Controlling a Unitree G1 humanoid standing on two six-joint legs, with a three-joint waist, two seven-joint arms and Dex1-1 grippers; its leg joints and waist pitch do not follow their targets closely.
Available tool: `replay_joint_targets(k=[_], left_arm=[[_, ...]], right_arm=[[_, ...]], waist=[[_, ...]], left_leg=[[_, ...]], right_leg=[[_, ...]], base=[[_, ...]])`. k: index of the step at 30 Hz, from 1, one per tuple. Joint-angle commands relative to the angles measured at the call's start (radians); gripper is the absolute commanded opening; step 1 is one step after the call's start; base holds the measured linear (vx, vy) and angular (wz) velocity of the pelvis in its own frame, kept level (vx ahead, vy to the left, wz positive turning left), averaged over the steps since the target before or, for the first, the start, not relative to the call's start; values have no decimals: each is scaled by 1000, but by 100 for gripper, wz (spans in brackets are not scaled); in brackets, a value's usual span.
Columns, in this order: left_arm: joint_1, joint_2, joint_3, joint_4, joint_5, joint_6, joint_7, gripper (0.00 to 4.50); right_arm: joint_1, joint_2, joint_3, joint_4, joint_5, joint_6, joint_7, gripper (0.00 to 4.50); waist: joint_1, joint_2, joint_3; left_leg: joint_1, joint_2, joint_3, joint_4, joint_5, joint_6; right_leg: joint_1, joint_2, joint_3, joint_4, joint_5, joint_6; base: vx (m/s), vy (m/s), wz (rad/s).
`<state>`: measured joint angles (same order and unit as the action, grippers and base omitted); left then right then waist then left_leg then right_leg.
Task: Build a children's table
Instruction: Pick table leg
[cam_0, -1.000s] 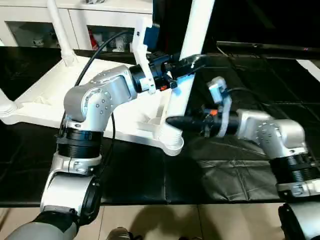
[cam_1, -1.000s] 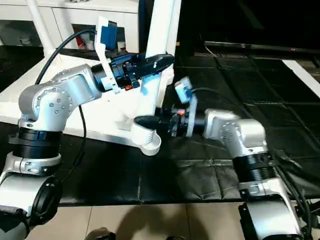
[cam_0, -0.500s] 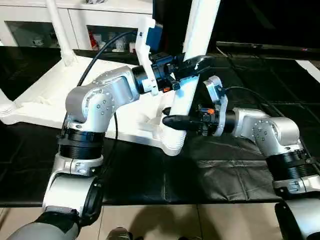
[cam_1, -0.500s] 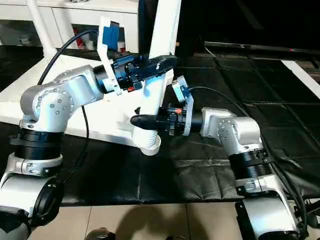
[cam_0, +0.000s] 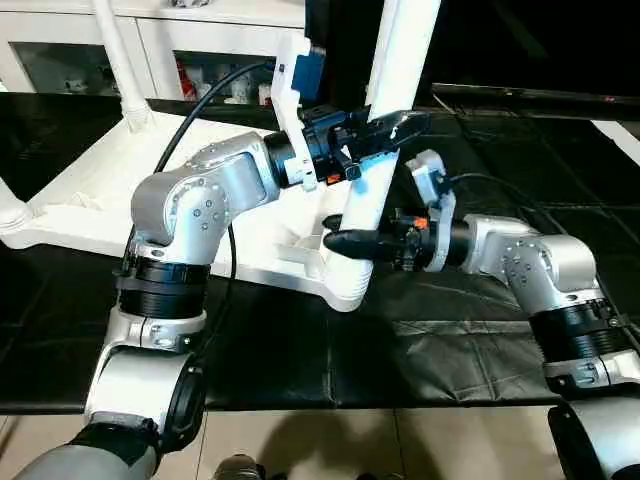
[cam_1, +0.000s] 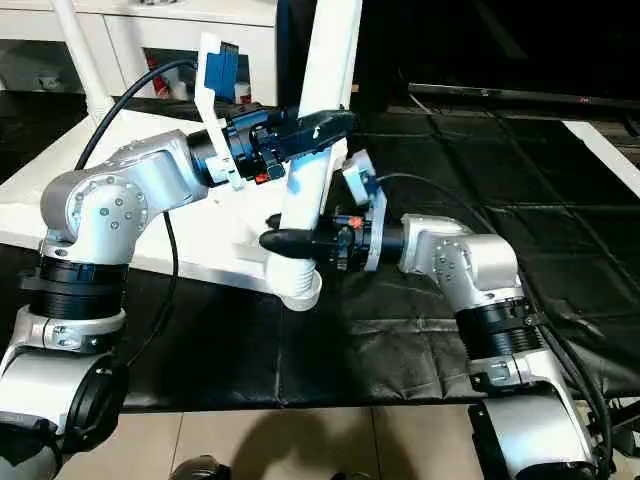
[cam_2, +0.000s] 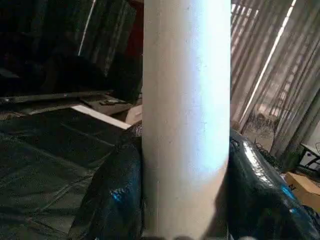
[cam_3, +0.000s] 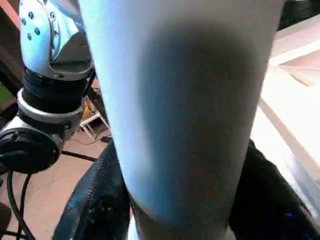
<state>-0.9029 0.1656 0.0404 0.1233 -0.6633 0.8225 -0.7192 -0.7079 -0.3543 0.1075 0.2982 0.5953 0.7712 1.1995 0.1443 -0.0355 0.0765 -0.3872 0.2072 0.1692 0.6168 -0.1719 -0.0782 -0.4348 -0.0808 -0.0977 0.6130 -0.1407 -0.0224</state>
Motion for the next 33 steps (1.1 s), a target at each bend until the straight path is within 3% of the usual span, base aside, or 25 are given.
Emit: replay_joint_targets(k=[1, 8, 11, 12, 18, 21, 26, 29, 33], left_arm=[[-11, -5, -3, -18, -12, 5, -3, 182], [-17, -10, 2, -22, -19, 10, 3, 182], [-18, -25, 21, -58, -64, 33, 4, 182], [-18, -28, 25, -66, -77, 42, 3, 238], [-17, -68, 58, -138, -189, 87, -9, 286], [-26, -91, 92, -131, -226, 108, 17, 298], [-17, -89, 98, -120, -212, 103, 31, 300], [-30, -105, 173, -95, -285, 116, 61, 300], [-46, -115, 268, -64, -401, 146, 91, 300]], right_arm=[[5, 0, -1, 13, 1, -7, 5, 207], [9, 5, -1, 13, 2, -9, 5, 199], [13, 11, -7, 12, -1, -11, 4, 198], [14, 12, -8, 13, -2, -11, 3, 198], [13, 37, -45, 24, 16, 5, -51, 198], [23, 50, -56, 15, 20, -10, -61, 198], [37, 97, -113, 13, 30, -47, -148, 198], [43, 108, -133, 7, 28, -57, -191, 198], [52, 133, -171, 18, 31, -93, -243, 194]], waist=[[2, -11, -95], [1, -10, -95], [2, -6, -96], [2, -7, -97], [2, -6, -96], [1, -6, -93], [-1, -3, -93], [-1, 1, -94], [4, 1, -98]], left_leg=[[9, 16, 1, -63, -122, 6], [10, 16, 1, -63, -123, 6], [9, 16, 1, -62, -122, 5], [9, 17, 0, -62, -118, 6], [9, 16, 2, -61, -132, 9], [10, 16, 1, -62, -148, 5], [12, 16, -2, -65, -159, -6], [13, 16, -1, -65, -155, -8], [11, 11, 2, -61, -149, -16]], right_leg=[[78, -61, 45, -67, -286, -135], [78, -61, 45, -67, -284, -138], [79, -61, 45, -65, -272, -146], [79, -61, 45, -63, -261, -152], [79, -61, 45, -64, -259, -173], [78, -60, 43, -70, -297, -157], [75, -60, 43, -76, -342, -117], [74, -58, 43, -73, -315, -125], [76, -57, 42, -66, -270, -170]], base=[[0, 0, 0], [0, 0, 0], [0, 0, 0], [0, 0, 0], [0, 0, 0], [0, 0, 0], [0, 0, 0], [0, 0, 0], [0, 0, 0]])
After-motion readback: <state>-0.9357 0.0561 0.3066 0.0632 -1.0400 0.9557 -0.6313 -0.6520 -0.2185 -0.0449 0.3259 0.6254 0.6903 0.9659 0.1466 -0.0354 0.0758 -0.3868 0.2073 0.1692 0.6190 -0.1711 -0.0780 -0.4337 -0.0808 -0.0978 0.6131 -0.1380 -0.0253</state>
